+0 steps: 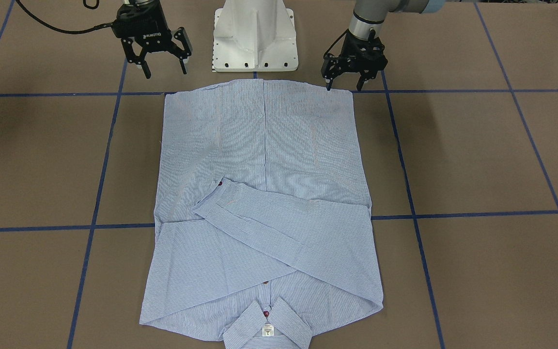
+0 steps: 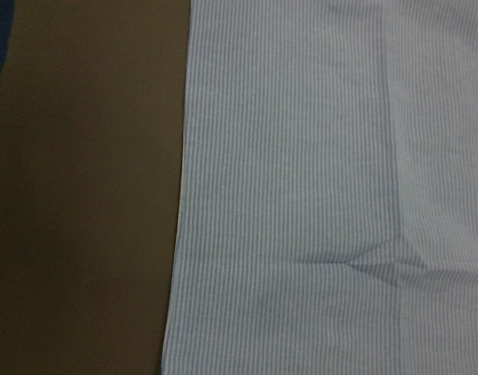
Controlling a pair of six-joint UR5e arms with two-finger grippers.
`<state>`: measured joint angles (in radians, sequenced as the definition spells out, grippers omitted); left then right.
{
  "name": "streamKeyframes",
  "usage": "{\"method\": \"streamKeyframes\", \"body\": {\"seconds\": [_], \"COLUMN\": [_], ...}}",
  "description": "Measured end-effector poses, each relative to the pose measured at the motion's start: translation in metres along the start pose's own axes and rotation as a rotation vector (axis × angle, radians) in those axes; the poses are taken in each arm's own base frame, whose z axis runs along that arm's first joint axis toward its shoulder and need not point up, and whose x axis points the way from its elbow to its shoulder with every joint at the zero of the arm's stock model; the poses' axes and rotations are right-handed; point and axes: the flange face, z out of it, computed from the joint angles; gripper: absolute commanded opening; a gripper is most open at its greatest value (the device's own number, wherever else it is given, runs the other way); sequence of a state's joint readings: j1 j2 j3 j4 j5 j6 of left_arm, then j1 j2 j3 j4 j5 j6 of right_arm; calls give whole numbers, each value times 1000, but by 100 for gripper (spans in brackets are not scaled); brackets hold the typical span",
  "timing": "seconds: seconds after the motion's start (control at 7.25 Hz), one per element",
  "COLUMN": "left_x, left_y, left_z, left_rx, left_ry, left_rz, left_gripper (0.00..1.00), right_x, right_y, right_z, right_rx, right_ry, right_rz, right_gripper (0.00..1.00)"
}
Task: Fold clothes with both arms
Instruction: 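Grasp the near hem corners with both grippers, adjusting the right grip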
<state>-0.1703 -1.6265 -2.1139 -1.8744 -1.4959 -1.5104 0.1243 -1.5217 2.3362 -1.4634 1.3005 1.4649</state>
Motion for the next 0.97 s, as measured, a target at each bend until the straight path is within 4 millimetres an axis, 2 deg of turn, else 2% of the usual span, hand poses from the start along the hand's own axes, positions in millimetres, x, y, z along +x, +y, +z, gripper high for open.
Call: {"method": "streamKeyframes", "body": {"seconds": [0.14, 0.28, 0.97], "left_x": [-3, -5, -10], "left_y": [1, 1, 3], "left_z": [7, 10, 22], "left_rx": [-1, -1, -4], "left_ry": [-14, -21, -44], "left_rz": [-1, -6, -21], "left_gripper": [76, 72, 64], "right_x": [0, -1, -1], "right_y": [1, 2, 4], "right_z": [0, 0, 1], "right_rx": [0, 2, 2], "right_ry": [0, -1, 1], "right_rz": [-1, -3, -7], "right_gripper": [100, 100, 100]}}
